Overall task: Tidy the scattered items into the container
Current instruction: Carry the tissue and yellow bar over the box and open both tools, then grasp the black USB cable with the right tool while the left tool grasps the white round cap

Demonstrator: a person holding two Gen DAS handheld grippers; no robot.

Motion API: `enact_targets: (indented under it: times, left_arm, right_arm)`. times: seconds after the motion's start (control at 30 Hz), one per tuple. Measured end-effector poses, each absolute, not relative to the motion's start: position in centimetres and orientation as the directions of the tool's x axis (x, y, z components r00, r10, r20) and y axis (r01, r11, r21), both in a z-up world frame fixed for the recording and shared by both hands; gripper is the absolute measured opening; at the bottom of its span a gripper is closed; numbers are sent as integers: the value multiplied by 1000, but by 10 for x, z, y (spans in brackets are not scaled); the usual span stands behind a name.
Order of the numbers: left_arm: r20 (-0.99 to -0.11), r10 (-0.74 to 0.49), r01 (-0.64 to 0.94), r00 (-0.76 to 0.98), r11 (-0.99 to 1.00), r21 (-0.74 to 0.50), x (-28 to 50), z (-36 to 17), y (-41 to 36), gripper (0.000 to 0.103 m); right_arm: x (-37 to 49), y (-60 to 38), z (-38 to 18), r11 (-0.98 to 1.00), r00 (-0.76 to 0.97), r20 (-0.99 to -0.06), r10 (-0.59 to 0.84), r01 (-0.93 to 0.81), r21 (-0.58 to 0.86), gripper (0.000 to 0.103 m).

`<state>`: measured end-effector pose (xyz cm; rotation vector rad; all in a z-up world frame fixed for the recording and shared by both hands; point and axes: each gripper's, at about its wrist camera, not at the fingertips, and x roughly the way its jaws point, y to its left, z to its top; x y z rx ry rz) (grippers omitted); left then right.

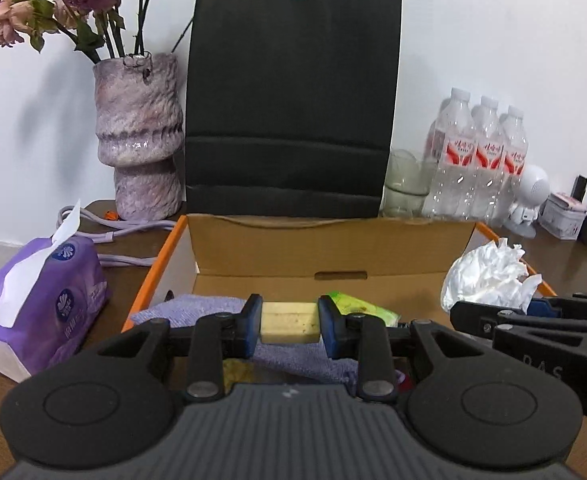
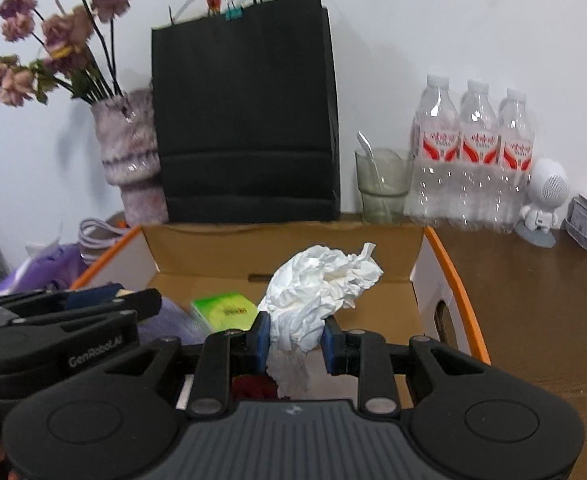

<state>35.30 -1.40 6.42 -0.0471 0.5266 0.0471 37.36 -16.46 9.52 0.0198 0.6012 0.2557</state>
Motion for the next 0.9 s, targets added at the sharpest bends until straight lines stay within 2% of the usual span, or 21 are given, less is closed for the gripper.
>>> enact_targets:
  times: [0.07, 0.1, 0.13, 0.17, 0.2, 0.23, 0.27, 0.3, 0.33, 0.5, 0.9]
  left_arm:
    - [-504, 37, -57, 863, 998, -24, 353, 65, -15, 33]
    - [-505, 41, -58, 862, 998, -18, 352, 66, -16, 37]
    - [-507, 49, -61, 861, 998, -6, 352, 67, -17, 53]
    - [-500, 99, -101, 860, 995, 24, 351, 69, -18, 69]
    - [-487, 143, -135, 861, 989, 52, 349, 70, -19, 78]
    - [-468, 180, -165, 865, 984, 74, 347, 71, -19, 92]
    - [-452, 201, -183, 869, 980, 82, 346, 73, -18, 103]
    - [-442, 202, -189, 874, 979, 74, 344, 76, -16, 103]
    - [-440, 191, -183, 878, 981, 60, 343, 77, -15, 103]
    - [-449, 179, -177, 875, 983, 47, 341, 80, -15, 103]
    - [-450, 182, -177, 874, 983, 54, 343, 80, -15, 103]
  right_arm:
    - [373, -163, 93, 968, 790, -563, 241, -234, 86, 25]
    - [373, -162, 92, 968, 789, -565, 241, -236, 83, 29]
    - [371, -161, 93, 967, 788, -566, 243, -240, 81, 32]
    - [370, -160, 94, 966, 783, -571, 247, -247, 79, 53]
    - [371, -160, 95, 968, 779, -580, 237, -240, 73, 66]
    - [371, -161, 97, 977, 785, -589, 194, -205, 49, 74]
    - [371, -162, 99, 984, 792, -588, 161, -177, 31, 89]
    - [371, -166, 101, 988, 801, -583, 137, -156, 18, 99]
    - [370, -170, 103, 988, 805, -577, 138, -151, 26, 103]
    - [371, -183, 106, 975, 784, -579, 223, -176, 136, 103]
    - [371, -182, 107, 975, 791, -571, 220, -175, 133, 103]
